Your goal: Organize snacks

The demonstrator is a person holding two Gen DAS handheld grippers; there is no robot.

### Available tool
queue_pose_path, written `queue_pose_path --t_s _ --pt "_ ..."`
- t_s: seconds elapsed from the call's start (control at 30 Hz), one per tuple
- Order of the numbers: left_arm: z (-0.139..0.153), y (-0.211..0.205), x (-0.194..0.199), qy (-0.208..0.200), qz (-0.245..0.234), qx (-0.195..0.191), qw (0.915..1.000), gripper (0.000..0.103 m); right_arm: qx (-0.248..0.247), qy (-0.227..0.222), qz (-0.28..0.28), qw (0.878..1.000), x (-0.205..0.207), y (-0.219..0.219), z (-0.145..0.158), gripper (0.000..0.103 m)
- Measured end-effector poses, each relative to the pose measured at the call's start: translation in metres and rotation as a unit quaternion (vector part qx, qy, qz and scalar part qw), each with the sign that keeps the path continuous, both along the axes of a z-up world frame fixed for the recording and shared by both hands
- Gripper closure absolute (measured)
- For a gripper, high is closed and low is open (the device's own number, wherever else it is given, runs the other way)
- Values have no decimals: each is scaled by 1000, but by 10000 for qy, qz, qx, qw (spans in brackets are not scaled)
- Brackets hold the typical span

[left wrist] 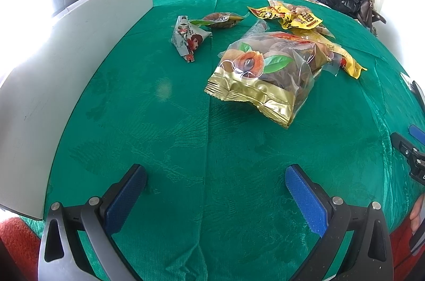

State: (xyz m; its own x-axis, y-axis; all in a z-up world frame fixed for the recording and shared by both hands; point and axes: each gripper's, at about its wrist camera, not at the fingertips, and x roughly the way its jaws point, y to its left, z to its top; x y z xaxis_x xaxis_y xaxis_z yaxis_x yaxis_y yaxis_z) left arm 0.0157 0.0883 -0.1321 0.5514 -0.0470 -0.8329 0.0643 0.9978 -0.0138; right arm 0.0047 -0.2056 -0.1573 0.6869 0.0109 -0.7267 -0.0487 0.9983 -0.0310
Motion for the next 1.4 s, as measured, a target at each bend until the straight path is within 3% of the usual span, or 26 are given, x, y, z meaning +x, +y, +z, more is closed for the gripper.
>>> queue_pose_path --t_s 0.23,0.33,0.43,0.57,0.67,0.77,0.83,0.93,1.03,1.13,1.23,1.4 --pt "2 7 5 149 -43 -63 9999 0 1 -9 7 10000 0 0 0 1" --pt "6 17 9 199 150 -356 9991 0 0 -9 5 10000 0 0 0 1" --pt "18 19 15 110 -24 -628 9980 0 3 -11 8 10000 2 1 1 1" --pt "45 -1 43 -46 -680 -470 9966 0 2 -21 20 10000 3 1 2 1" --pt "61 -24 74 -61 -1115 -79 9937 0 1 -25 31 10000 5 2 3 1" --pt "54 -39 105 260 -1255 119 9917 0 -1 -26 33 10000 3 2 2 1" --pt "39 -43 115 626 -1280 47 9898 0 0 -26 33 10000 4 2 2 1" --pt "33 -45 102 653 -1394 -164 9879 25 0 -30 34 10000 3 2 2 1" --pt "36 -41 74 485 -1330 -159 9898 30 -1 -34 35 10000 4 2 2 1" --pt "36 -22 40 524 -1066 -393 9921 31 1 -33 37 10000 4 2 2 1" --pt "38 9 11 463 -533 -443 9965 31 1 -35 33 10000 4 2 2 1" --pt "37 53 4 175 458 -400 9980 30 -4 -56 28 10000 4 3 1 1"
